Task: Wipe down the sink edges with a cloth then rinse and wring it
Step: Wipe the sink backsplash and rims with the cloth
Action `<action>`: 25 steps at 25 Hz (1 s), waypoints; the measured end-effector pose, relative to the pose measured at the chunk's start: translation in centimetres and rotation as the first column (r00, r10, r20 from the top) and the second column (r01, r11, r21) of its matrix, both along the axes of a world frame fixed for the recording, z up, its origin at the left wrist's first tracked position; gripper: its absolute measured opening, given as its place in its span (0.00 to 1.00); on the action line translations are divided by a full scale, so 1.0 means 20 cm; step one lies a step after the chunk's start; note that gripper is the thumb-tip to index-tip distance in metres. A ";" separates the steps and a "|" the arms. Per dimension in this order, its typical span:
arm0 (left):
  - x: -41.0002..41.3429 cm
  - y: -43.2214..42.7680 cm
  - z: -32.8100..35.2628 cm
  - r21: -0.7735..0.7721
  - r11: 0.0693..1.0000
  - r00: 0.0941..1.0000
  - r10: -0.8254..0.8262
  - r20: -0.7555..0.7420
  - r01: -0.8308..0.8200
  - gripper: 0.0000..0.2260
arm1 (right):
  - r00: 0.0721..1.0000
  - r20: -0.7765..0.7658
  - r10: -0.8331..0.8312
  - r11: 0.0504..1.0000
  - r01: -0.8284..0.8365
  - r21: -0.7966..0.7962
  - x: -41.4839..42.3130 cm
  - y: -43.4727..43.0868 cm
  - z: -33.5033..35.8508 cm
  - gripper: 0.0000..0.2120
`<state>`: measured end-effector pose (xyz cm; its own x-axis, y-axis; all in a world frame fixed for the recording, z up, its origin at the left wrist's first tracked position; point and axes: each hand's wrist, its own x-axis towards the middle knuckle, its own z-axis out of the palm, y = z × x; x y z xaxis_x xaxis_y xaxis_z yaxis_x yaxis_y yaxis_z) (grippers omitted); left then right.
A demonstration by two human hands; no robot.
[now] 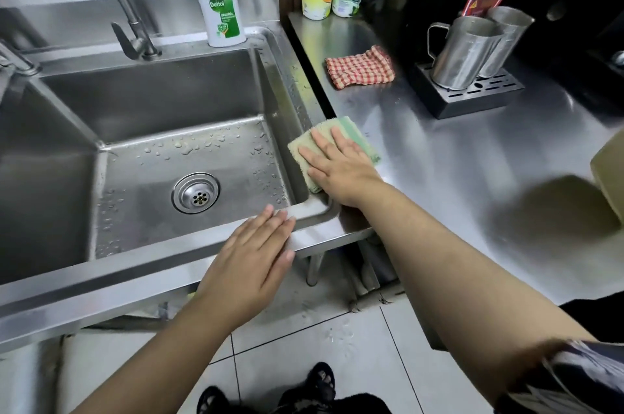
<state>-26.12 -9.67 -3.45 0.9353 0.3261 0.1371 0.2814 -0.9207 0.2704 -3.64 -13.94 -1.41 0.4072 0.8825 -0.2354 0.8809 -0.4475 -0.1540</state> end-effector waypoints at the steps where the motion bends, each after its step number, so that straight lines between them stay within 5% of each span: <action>1: 0.04 -0.01 0.00 -0.003 1.000 1.000 -0.014 -0.001 0.014 0.23 | 1.000 -0.015 -0.003 1.000 0.003 0.004 -0.01 -0.03 0.00 0.23; 7: 0.05 -0.02 -0.04 0.012 1.000 0.999 -0.023 -0.040 0.023 0.23 | 0.995 -0.082 0.050 0.989 -0.038 0.142 -0.28 -0.47 0.01 0.34; 11: 0.06 -0.01 -0.05 0.013 0.999 0.997 -0.040 -0.068 0.041 0.24 | 0.995 -0.073 0.061 0.993 -0.054 0.103 -0.06 -0.21 -0.01 0.22; 16: 0.07 0.02 -0.01 -0.063 0.996 0.997 -0.071 -0.021 0.069 0.23 | 0.993 -0.084 0.084 0.996 -0.084 -0.004 0.28 0.32 -0.02 0.21; 25: 0.39 0.55 -0.07 -0.063 0.954 0.956 -0.294 -0.002 0.293 0.22 | 0.979 -0.122 0.162 0.987 -0.160 0.030 0.29 0.21 -0.02 0.21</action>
<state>-18.33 1.31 -4.85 0.9925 0.0444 0.1141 0.0047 -0.9449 0.3273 2.08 -9.79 -1.76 0.2282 0.9390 -0.2571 0.9147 -0.2973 -0.2737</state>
